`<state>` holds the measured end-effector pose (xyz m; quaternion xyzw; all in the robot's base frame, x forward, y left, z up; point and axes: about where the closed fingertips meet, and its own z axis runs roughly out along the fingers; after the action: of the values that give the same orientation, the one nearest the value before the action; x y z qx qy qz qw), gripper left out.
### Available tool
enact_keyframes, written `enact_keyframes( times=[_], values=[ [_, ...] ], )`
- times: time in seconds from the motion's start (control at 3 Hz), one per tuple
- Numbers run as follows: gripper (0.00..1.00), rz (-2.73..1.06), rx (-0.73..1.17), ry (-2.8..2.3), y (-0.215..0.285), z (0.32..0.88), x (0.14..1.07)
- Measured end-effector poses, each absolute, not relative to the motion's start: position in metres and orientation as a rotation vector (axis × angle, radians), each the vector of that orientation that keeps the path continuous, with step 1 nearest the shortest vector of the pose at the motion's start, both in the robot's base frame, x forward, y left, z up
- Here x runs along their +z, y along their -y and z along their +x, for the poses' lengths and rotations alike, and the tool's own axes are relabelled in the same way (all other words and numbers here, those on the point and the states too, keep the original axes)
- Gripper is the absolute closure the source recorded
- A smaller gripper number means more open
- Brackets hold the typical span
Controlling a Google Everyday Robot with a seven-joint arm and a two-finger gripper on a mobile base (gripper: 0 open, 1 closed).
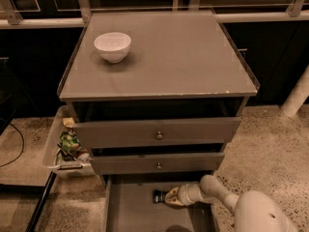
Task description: Pick rxbar blueberry from bottom drawer and place on counter
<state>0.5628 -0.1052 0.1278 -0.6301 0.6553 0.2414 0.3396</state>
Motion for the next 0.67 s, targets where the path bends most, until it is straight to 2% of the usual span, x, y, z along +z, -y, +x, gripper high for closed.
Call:
enact_keyframes(
  times=[0.67],
  values=[
    [1.00, -1.590, 0.532, -1.584, 0.132, 0.541, 0.196]
  ],
)
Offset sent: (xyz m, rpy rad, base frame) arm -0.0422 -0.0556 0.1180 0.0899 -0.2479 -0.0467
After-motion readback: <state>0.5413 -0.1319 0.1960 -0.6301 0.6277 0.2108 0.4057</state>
